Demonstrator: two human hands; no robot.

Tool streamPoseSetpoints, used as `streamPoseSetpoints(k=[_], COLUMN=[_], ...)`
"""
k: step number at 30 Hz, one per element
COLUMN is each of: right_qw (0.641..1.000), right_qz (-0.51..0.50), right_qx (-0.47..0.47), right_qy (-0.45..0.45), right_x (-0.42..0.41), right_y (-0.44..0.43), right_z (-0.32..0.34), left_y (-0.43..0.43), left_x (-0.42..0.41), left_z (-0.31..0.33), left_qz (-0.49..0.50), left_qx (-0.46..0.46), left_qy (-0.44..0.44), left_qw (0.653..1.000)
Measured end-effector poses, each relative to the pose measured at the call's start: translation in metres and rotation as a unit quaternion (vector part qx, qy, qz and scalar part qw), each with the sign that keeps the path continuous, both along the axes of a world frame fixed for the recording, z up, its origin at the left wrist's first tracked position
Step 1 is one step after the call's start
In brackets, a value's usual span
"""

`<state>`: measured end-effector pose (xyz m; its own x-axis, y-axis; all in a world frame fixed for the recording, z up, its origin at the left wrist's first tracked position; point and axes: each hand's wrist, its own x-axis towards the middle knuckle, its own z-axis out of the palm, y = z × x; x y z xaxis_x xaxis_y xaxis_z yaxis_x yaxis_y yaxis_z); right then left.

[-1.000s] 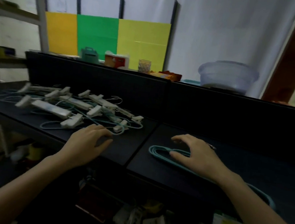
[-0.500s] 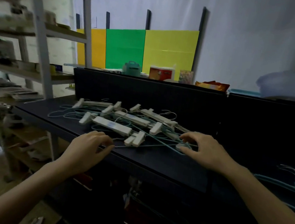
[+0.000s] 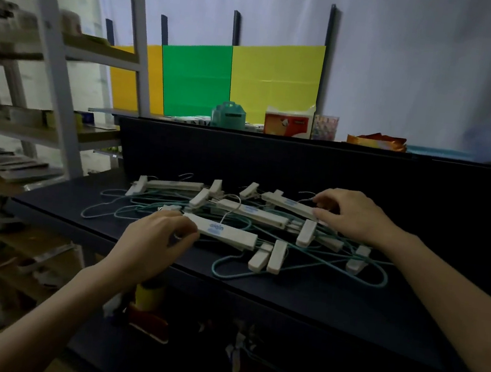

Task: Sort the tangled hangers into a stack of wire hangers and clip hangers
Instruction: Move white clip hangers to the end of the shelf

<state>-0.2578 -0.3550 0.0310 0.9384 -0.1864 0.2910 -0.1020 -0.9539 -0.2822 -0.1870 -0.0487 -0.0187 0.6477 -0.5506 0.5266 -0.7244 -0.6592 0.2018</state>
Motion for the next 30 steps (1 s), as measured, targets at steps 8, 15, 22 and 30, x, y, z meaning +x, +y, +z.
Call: streamPoseSetpoints(k=[8, 15, 22, 30], right_qw=[0.989, 0.974, 0.989, 0.996], right_qz=[-0.037, -0.034, -0.036, -0.094], right_qx=[-0.06, -0.067, -0.067, -0.003], right_qy=[0.129, 0.214, 0.127, -0.001], right_x=[0.072, 0.108, 0.106, 0.078], right_y=[-0.009, -0.016, -0.015, -0.007], right_z=[-0.002, -0.003, 0.02, 0.029], left_y=[-0.018, -0.025, -0.025, -0.027], left_x=[0.071, 0.121, 0.135, 0.155], left_z=[0.006, 0.0, -0.005, -0.016], left_qz=[-0.035, -0.128, -0.218, -0.279], left_qx=[0.024, 0.093, 0.143, 0.171], left_qy=[0.003, 0.055, 0.084, 0.024], left_qw=[0.999, 0.986, 0.962, 0.945])
